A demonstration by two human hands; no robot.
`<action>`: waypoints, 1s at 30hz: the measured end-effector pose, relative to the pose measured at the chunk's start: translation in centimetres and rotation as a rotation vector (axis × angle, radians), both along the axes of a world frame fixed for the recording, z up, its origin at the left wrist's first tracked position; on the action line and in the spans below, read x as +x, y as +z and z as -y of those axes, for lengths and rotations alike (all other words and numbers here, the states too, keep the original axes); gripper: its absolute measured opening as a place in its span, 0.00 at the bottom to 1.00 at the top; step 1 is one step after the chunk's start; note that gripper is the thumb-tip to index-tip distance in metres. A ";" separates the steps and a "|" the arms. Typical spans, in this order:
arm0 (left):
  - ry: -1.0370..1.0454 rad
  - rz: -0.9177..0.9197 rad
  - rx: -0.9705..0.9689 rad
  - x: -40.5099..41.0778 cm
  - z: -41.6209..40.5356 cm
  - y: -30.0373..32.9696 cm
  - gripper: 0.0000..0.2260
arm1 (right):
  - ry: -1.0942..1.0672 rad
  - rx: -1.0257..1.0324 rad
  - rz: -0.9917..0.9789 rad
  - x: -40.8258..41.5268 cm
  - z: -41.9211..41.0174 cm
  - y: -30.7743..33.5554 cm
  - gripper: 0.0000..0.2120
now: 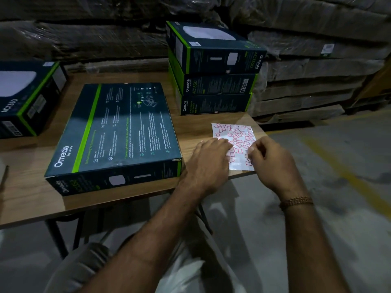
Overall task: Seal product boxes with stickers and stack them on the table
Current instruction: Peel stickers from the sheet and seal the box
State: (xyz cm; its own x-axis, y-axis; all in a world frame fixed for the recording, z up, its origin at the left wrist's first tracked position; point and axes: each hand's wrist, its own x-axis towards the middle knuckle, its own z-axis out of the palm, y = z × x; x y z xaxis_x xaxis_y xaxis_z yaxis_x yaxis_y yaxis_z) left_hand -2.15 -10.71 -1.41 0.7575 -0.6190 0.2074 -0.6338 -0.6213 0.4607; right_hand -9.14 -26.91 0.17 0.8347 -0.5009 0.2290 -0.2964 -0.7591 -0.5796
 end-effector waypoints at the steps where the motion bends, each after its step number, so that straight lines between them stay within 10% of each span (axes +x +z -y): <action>1: 0.005 -0.026 -0.030 0.0 -0.1 0.1 0.21 | 0.010 0.078 0.040 -0.2 0.2 0.0 0.06; 8: -0.022 -0.152 -0.294 0.1 -0.1 0.3 0.18 | 0.014 0.158 0.335 -1.3 -1.2 -0.3 0.05; 17: 0.240 -0.514 -0.876 -3.1 -1.3 5.0 0.15 | 0.072 -0.413 0.743 -2.1 -4.8 -0.8 0.10; 30: 0.154 -0.578 -0.744 -4.2 -4.6 7.5 0.11 | 0.196 -0.593 0.834 -3.9 -6.8 0.0 0.05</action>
